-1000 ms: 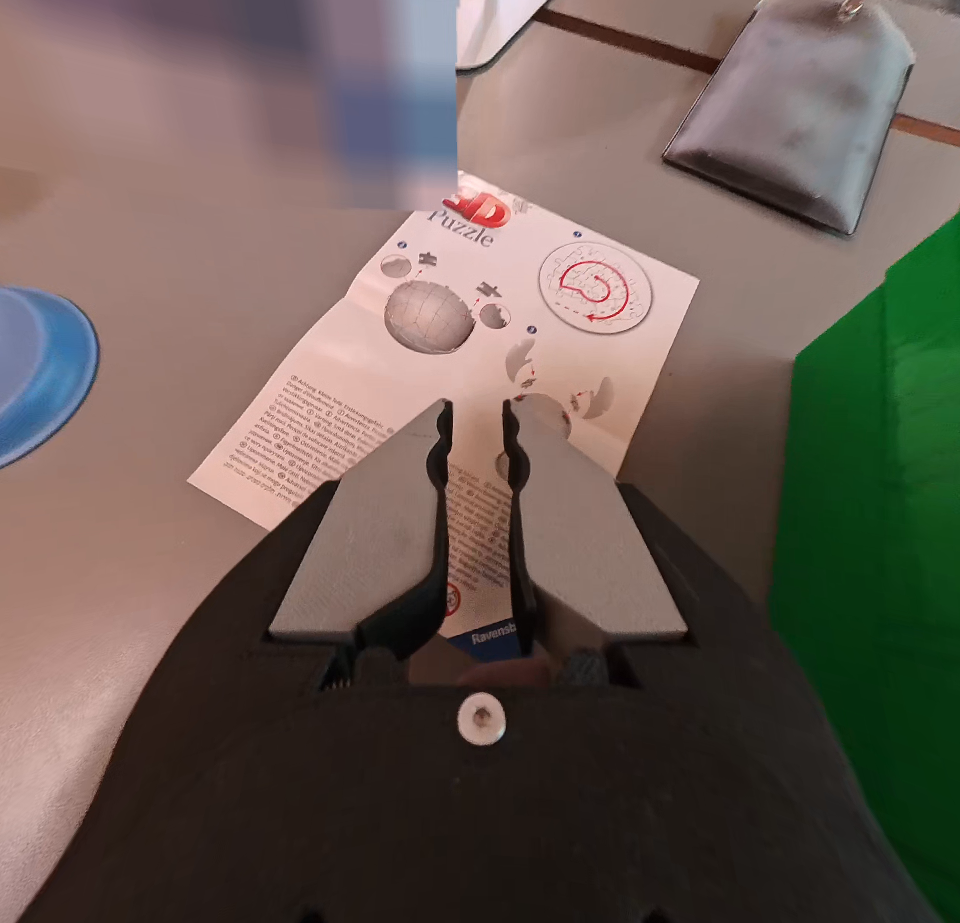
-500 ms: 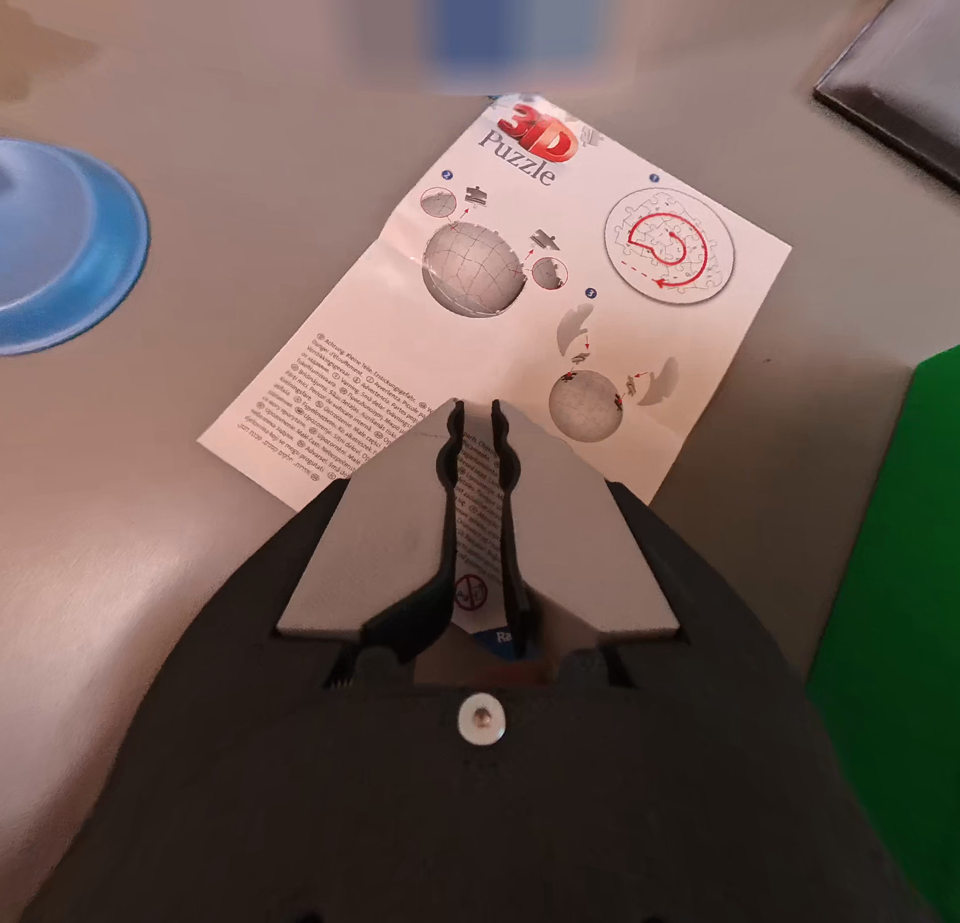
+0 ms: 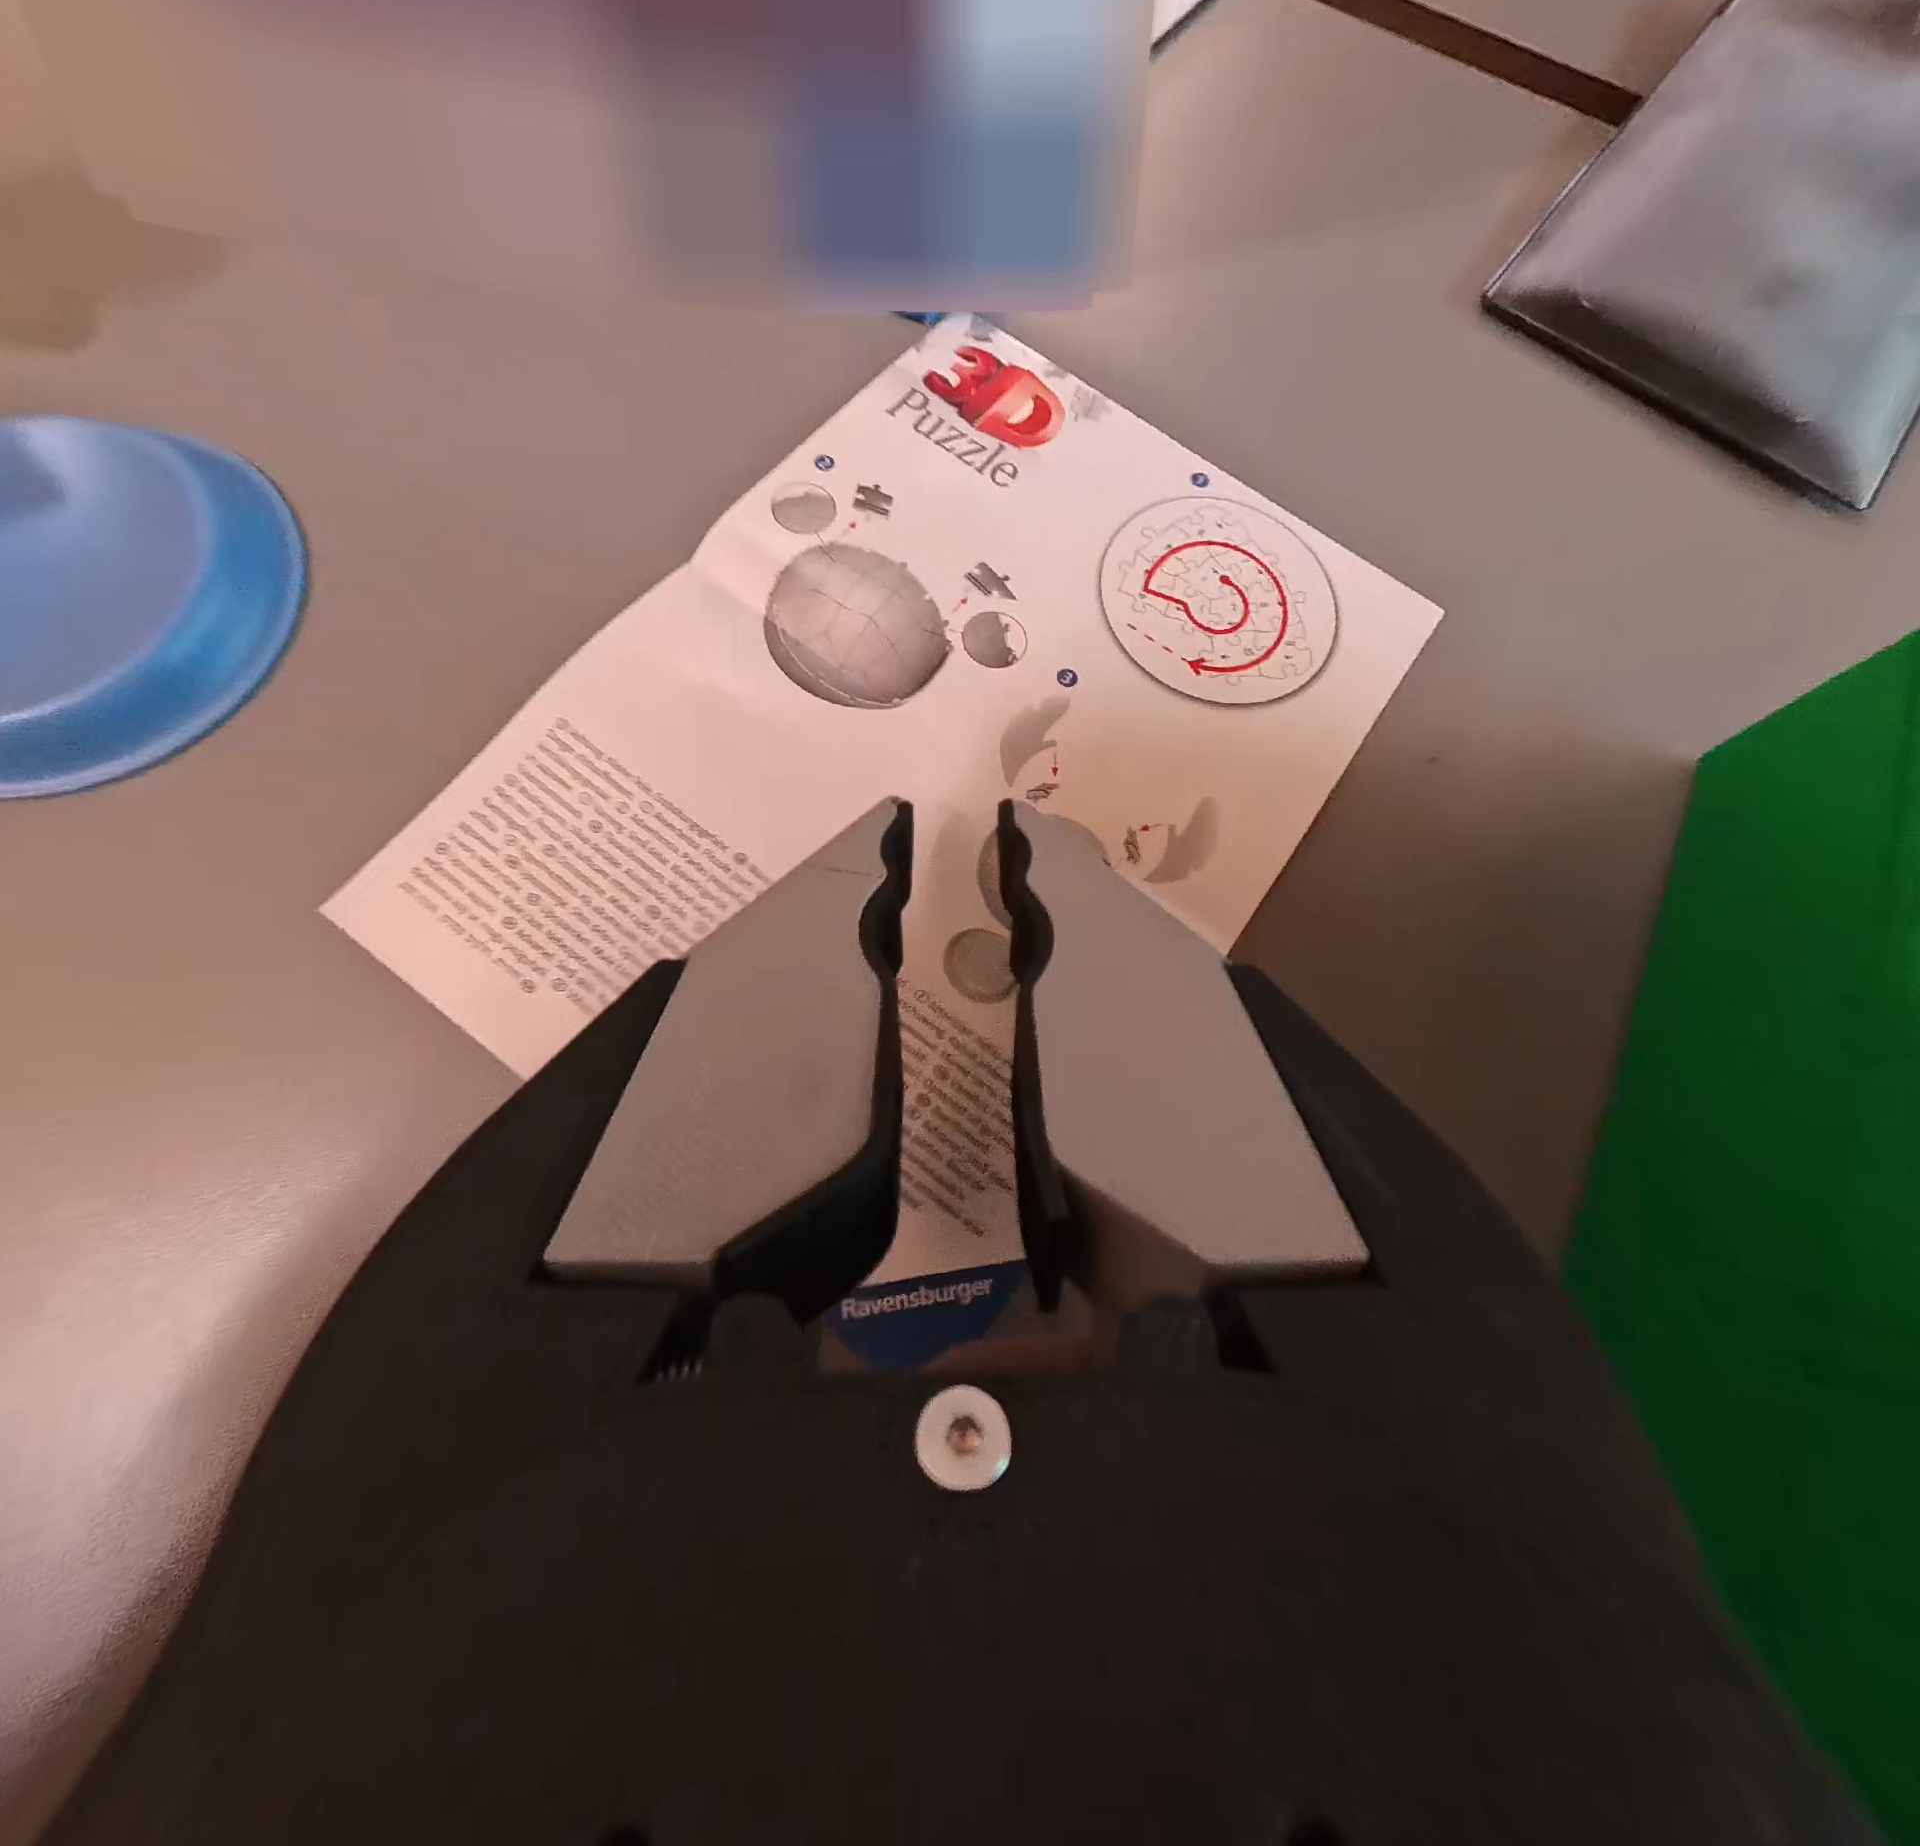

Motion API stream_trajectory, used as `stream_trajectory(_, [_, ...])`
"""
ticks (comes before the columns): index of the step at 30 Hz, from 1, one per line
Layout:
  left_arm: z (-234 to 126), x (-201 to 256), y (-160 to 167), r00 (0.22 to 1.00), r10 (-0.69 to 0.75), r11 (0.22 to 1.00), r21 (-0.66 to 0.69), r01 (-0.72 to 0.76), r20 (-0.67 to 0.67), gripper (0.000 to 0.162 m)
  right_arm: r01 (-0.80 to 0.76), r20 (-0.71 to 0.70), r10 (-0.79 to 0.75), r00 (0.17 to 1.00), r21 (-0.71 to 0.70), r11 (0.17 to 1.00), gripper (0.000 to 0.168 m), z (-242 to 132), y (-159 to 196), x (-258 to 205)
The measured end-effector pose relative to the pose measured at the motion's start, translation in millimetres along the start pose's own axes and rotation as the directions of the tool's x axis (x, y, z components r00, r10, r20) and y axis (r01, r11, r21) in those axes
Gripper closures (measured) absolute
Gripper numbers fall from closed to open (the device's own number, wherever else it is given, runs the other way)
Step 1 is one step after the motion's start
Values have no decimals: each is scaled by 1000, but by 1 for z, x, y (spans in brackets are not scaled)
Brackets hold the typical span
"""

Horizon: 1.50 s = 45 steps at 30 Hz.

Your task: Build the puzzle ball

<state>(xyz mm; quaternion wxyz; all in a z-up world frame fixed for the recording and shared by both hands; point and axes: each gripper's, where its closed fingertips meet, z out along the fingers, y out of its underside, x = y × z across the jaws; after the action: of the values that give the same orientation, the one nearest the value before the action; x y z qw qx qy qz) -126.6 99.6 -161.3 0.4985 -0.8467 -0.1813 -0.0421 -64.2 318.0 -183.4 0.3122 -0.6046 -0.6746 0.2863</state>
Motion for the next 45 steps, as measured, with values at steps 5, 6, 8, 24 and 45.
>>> stream_trajectory(5, [0,-1,1,1000,-3,1000,-2,3,4,115,56,-43,-58,997,-62,997,158,7,10,1])
stream_trajectory(6, [0,-2,1,1000,-5,1000,-2,5,5,115,58,-28,-60,998,-78,995,158,8,13,-1])
stream_trajectory(8, [0,-2,0,1000,-6,1000,-1,6,5,116,59,-1,-59,998,-79,995,164,9,15,-4])
stream_trajectory(24, [1,-2,1,1000,-9,1000,-2,9,3,115,102,81,-98,992,-39,994,168,-30,45,-26])
stream_trajectory(45, [0,-13,1,999,-43,999,0,43,26,116,106,148,-108,983,22,994,146,-45,39,-27])
